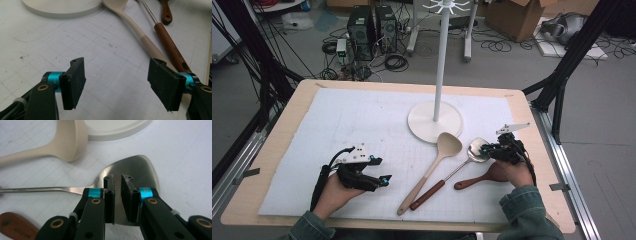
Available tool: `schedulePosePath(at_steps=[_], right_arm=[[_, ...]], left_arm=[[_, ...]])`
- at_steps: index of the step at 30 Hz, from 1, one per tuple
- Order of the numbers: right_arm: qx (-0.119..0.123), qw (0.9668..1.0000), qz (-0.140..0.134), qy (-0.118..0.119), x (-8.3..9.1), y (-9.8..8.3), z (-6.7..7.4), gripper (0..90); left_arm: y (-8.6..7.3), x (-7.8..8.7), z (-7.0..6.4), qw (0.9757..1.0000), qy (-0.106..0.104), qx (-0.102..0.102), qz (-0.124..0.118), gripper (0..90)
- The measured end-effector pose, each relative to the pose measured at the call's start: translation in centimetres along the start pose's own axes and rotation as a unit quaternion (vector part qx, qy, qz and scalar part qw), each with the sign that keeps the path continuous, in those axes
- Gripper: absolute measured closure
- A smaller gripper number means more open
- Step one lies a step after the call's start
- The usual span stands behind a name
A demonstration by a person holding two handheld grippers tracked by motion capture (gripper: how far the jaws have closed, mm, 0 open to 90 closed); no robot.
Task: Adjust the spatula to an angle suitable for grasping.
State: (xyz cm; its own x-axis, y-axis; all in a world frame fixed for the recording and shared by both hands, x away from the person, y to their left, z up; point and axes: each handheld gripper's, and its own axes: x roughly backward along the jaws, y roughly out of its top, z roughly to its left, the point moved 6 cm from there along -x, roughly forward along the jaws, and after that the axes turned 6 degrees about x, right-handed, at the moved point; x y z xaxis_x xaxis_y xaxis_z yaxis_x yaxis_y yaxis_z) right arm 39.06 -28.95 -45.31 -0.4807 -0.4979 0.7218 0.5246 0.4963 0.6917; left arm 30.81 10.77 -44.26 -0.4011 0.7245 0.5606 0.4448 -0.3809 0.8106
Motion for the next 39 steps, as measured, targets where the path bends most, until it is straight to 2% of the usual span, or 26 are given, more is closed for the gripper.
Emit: schedulePosePath(at_steps=[6,12,16,21,26,39], right_arm=[[-0.015,0.9993,-0.001,-0.035,0.5,0.0,-1.8,76.2],[-0.023,0.9988,0.008,-0.043,0.2,-0.2,-2.8,69.2],[-0.035,0.9986,0.017,-0.036,-0.3,-0.5,-3.1,68.0],[-0.037,0.9989,0.023,-0.015,-0.6,-0.8,-3.0,71.2],[-0.043,0.9987,0.023,-0.013,-0.5,-1.0,-2.9,71.3],[-0.034,0.9990,0.029,0.002,-0.4,-1.1,-1.9,71.4]], left_arm=[[-0.1,0.2,0.2,1.0000,0.002,0.005,-0.002,29.9],[-0.1,0.3,0.4,1.0000,0.003,0.005,-0.004,29.7],[-0.2,0.4,0.4,1.0000,0.003,0.007,-0.005,29.5],[-0.2,0.5,0.5,1.0000,0.003,0.007,-0.006,29.3],[-0.2,0.6,0.5,1.0000,0.004,0.006,-0.006,29.3],[-0.2,0.6,0.4,1.0000,0.002,0.005,-0.007,29.2]])
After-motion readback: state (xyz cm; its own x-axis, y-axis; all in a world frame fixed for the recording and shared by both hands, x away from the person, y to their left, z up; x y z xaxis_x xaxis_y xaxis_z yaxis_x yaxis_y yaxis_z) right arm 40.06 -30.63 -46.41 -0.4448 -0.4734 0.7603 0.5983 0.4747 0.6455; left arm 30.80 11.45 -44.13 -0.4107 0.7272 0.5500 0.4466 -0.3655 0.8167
